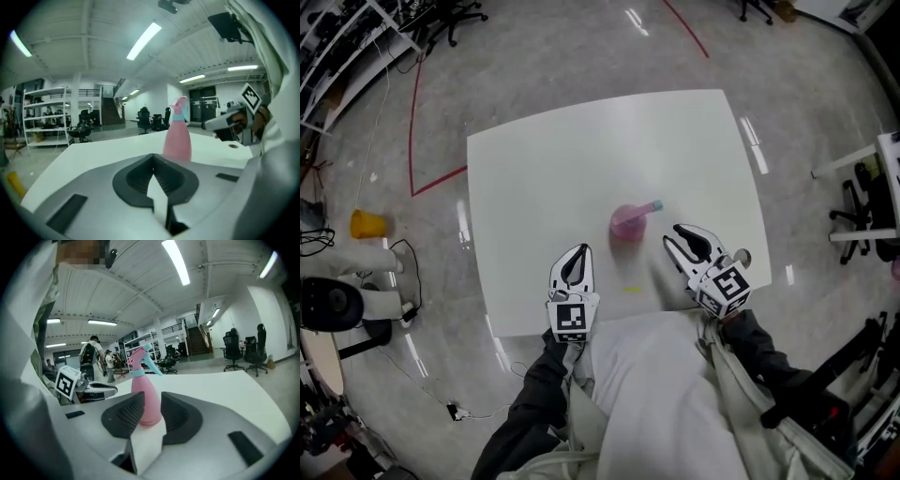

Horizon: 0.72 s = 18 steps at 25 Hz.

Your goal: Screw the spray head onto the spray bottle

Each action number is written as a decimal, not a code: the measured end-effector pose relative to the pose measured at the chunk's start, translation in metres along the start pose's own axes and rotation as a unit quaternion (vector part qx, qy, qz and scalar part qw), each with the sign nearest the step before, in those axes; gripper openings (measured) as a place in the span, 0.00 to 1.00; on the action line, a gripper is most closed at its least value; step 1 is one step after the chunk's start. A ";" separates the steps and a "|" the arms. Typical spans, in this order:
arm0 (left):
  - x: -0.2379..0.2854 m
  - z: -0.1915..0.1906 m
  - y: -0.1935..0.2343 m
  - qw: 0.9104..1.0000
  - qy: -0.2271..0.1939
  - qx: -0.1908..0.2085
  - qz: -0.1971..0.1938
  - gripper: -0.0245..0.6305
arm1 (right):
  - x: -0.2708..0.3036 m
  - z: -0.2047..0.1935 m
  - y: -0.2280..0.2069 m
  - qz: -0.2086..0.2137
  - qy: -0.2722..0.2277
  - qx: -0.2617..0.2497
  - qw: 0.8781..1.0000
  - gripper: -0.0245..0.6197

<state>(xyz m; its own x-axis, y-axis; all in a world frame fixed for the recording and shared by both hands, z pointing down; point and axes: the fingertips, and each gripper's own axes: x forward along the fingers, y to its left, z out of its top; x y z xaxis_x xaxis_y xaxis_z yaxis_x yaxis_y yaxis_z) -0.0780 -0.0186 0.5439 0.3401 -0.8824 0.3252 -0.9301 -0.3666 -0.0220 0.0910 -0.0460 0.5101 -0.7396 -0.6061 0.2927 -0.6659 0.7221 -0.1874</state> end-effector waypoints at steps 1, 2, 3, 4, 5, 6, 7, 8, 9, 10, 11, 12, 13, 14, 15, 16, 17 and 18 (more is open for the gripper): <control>-0.001 0.004 0.000 1.000 -0.008 -0.016 0.007 0.05 | 0.002 -0.001 0.004 -0.007 0.002 -0.013 1.000 0.16; -0.001 0.007 -0.002 1.000 -0.012 -0.026 0.008 0.05 | 0.003 -0.002 0.008 -0.008 0.004 -0.022 1.000 0.11; 0.000 0.009 -0.005 0.999 -0.014 -0.033 0.005 0.05 | 0.005 -0.002 0.014 -0.003 0.006 -0.029 1.000 0.09; 0.001 0.008 -0.008 0.999 -0.012 -0.037 0.000 0.05 | 0.007 -0.003 0.021 0.005 0.010 -0.036 0.999 0.08; 0.001 0.007 -0.012 0.999 -0.009 -0.043 -0.007 0.05 | 0.008 -0.004 0.027 0.014 0.015 -0.043 0.999 0.03; 0.002 0.006 -0.016 0.999 -0.006 -0.049 -0.014 0.05 | 0.009 -0.007 0.032 0.021 0.020 -0.049 0.998 0.03; 0.002 0.005 -0.019 0.998 -0.002 -0.056 -0.021 0.05 | 0.010 -0.010 0.035 0.026 0.025 -0.054 0.998 0.03; 0.002 0.002 -0.022 0.998 0.001 -0.061 -0.026 0.05 | 0.010 -0.014 0.037 0.027 0.030 -0.057 0.998 0.03; 0.001 -0.001 -0.024 0.998 0.005 -0.062 -0.031 0.05 | 0.009 -0.017 0.037 0.026 0.034 -0.057 0.997 0.03; 0.001 -0.004 -0.027 0.997 0.008 -0.061 -0.036 0.05 | 0.009 -0.020 0.036 0.023 0.037 -0.055 0.998 0.03; 0.001 -0.006 -0.029 0.997 0.011 -0.058 -0.041 0.05 | 0.008 -0.023 0.035 0.019 0.039 -0.051 0.998 0.03; 0.001 -0.006 -0.032 0.997 0.013 -0.055 -0.046 0.05 | 0.008 -0.025 0.033 0.016 0.040 -0.047 0.998 0.03; 0.001 -0.006 -0.035 0.997 0.015 -0.054 -0.051 0.05 | 0.007 -0.026 0.033 0.014 0.040 -0.044 0.998 0.03; 0.001 -0.007 -0.037 0.997 0.017 -0.052 -0.057 0.05 | 0.007 -0.027 0.033 0.012 0.042 -0.043 0.998 0.03; 0.001 -0.009 -0.040 0.997 0.019 -0.049 -0.062 0.05 | 0.007 -0.029 0.033 0.012 0.043 -0.043 0.998 0.03; 0.002 -0.012 -0.041 0.997 0.020 -0.046 -0.066 0.05 | 0.007 -0.030 0.033 0.012 0.045 -0.043 0.998 0.03; 0.003 -0.013 -0.042 0.996 0.022 -0.045 -0.069 0.05 | 0.008 -0.031 0.033 0.013 0.047 -0.044 0.998 0.03; 0.003 -0.014 -0.043 0.996 0.024 -0.045 -0.071 0.05 | 0.008 -0.032 0.033 0.015 0.050 -0.045 0.998 0.03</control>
<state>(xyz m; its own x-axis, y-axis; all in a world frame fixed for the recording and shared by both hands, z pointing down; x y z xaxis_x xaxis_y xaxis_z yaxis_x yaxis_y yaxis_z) -0.0389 -0.0014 0.5591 0.4635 -0.8078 0.3640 -0.8828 -0.4564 0.1112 0.0659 -0.0165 0.5363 -0.7426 -0.5509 0.3808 -0.6290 0.7690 -0.1143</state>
